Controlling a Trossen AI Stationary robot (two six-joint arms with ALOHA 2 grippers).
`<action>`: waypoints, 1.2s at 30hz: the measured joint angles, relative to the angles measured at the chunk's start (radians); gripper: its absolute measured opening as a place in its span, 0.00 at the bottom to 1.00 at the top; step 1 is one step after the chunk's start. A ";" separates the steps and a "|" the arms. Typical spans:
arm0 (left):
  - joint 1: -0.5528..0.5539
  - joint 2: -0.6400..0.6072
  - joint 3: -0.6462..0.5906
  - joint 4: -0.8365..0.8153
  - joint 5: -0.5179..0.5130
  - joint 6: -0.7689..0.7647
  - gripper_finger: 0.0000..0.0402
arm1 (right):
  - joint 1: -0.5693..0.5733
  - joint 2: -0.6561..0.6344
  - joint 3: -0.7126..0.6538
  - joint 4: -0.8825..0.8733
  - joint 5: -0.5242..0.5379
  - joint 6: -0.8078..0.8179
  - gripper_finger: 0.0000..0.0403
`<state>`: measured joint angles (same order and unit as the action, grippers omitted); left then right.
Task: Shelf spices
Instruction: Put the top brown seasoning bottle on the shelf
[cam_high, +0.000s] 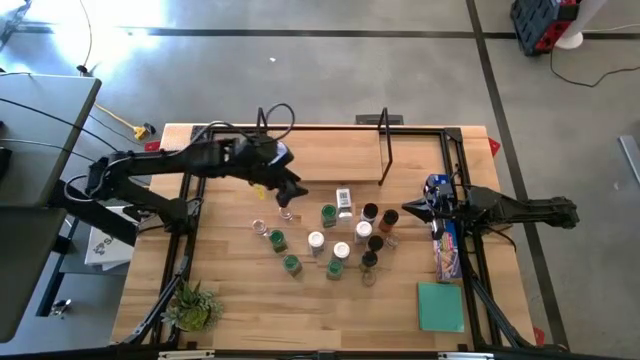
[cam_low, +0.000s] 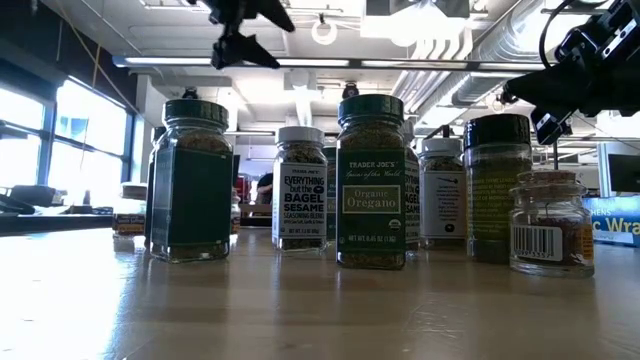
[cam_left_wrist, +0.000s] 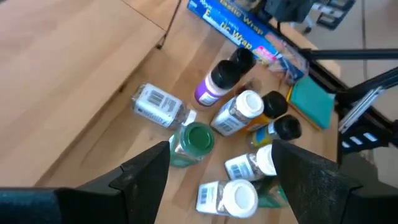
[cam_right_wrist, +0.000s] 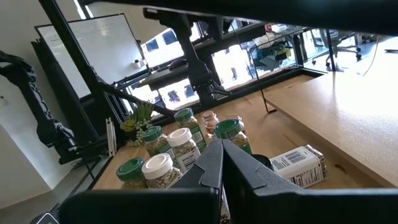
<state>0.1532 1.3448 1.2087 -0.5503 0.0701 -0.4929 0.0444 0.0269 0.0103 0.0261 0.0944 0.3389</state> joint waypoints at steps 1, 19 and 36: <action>0.000 0.020 0.000 -0.004 0.014 0.016 0.69 | 0.000 0.000 0.000 0.000 0.000 0.000 0.00; 0.012 0.292 -0.002 -0.351 -0.084 0.729 0.69 | 0.000 0.000 0.000 0.000 0.000 0.000 0.00; 0.029 0.440 -0.001 -0.303 -0.068 0.706 0.69 | 0.000 0.000 0.000 0.000 0.000 0.000 0.00</action>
<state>0.1826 1.7851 1.2074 -0.8532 0.0021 0.2135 0.0441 0.0269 0.0104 0.0261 0.0946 0.3389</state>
